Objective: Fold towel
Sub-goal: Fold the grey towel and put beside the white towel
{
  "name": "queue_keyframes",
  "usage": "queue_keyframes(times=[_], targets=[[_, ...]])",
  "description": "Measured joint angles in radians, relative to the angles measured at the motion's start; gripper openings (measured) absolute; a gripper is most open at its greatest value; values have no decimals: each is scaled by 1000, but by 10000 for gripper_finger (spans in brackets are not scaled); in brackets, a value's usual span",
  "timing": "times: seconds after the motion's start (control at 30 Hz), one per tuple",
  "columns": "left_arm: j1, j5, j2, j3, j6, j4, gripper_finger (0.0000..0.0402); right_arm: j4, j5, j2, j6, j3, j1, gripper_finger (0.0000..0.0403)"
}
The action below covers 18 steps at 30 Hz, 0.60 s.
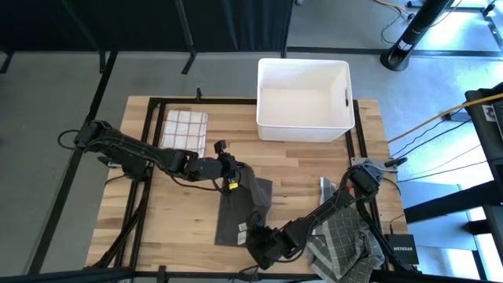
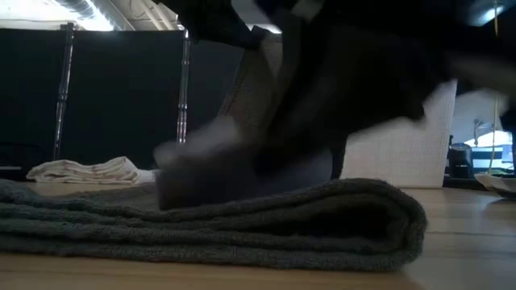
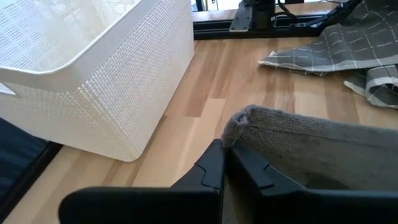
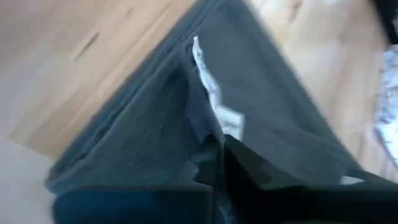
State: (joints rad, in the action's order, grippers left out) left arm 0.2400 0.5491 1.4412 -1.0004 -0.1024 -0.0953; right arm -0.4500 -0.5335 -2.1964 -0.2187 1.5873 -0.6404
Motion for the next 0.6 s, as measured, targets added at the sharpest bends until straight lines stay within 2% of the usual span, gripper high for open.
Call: queue_keyframes(times=[0.03,0.2,0.43,0.6], targets=[[4,4,-10,0,0,-2,5,-3,-8,13,11,4,-4,14],[35,83,-116,-43,39,-33,7,-88,-90,102,62,27,-48,9],[62,171,-318,-163,148,-80,7,-205,-155,322,89,89,-93,6],[59,241,-445,-246,223,-78,7,-320,-185,487,229,141,-91,8]])
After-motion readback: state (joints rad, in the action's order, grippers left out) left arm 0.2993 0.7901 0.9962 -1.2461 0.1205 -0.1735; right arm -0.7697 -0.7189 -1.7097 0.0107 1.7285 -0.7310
